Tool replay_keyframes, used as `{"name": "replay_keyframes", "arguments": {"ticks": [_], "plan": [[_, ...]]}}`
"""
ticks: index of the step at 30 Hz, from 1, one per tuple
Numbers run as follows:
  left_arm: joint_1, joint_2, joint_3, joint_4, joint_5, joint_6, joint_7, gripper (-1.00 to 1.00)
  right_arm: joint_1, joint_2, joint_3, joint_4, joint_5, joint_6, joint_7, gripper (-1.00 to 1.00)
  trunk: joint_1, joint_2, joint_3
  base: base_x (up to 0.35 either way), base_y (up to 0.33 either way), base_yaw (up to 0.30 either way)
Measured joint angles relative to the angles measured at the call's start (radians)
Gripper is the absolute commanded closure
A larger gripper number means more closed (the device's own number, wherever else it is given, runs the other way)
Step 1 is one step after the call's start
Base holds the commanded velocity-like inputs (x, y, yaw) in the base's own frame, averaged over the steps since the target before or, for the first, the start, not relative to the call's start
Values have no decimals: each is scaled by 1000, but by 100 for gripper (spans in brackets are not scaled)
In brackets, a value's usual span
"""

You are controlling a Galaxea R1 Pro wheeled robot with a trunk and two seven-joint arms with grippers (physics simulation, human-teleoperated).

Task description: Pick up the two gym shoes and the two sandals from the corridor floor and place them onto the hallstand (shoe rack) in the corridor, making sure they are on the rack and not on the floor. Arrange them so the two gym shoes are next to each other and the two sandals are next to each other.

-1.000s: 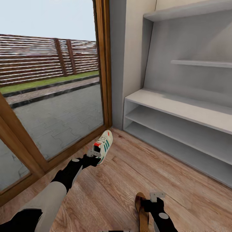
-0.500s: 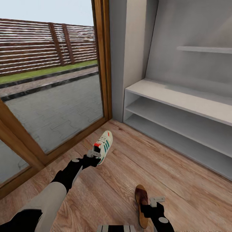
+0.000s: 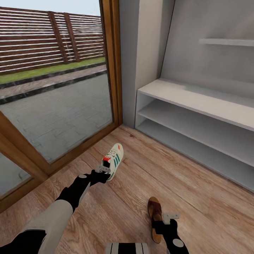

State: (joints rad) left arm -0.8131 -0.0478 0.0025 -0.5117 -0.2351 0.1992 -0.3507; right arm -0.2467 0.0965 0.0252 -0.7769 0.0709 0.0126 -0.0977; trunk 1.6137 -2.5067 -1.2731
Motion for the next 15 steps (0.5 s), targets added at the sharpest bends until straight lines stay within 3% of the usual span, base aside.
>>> {"name": "replay_keyframes", "arguments": {"ticks": [6, 15], "plan": [[0, -2, 0, 0, 0, 0, 0, 100, 0, 3, -1, 0, -1, -4, -1, -100, 0, 0, -1, 0, 0, 0], [2, -5, 0, 0, -1, -6, 0, 100, 0, 3, -3, -5, -4, -4, 0, -100, 4, -2, -50, 0, 0, 0]]}}
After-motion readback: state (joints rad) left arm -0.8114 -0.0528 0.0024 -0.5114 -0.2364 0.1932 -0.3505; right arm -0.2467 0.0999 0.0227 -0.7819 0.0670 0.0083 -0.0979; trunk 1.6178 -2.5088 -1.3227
